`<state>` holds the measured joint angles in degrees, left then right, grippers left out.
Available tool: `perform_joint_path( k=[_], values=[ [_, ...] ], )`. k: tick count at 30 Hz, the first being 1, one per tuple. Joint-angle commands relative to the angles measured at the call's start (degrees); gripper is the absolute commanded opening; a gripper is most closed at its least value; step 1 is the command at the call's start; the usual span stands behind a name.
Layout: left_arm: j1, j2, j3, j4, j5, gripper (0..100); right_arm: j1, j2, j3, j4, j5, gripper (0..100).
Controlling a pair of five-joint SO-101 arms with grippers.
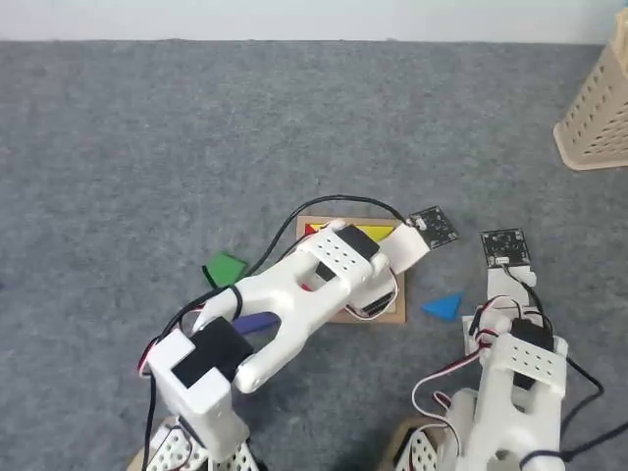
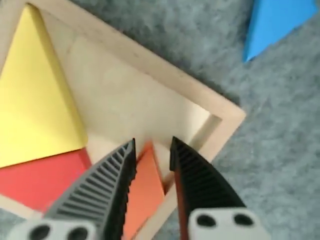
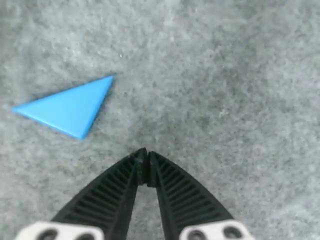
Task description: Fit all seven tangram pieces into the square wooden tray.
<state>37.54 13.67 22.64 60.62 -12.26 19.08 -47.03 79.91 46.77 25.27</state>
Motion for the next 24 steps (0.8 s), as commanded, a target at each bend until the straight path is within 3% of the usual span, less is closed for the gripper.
perform_joint_path(
  k=[1, 11, 18, 24],
  values=[
    [-1.14, -1.67, -3.65, 0.7, 0.79, 11, -0.48, -1.54, -0.62, -1.19, -0.44, 1.0],
    [-5.54, -2.99, -5.49, 0.53, 0.62, 11, -0.48, -1.54, -0.62, -1.19, -0.44, 1.0],
    [-6.15, -19.87, -1.1, 6.07, 0.88, 11, -0.48, -1.45, -0.62, -1.19, -0.44, 1.0],
    [-20.04, -33.93, 6.02, 13.01, 4.04, 11, -0.48, -1.45, -0.62, -1.19, -0.44, 1.0]
  ],
)
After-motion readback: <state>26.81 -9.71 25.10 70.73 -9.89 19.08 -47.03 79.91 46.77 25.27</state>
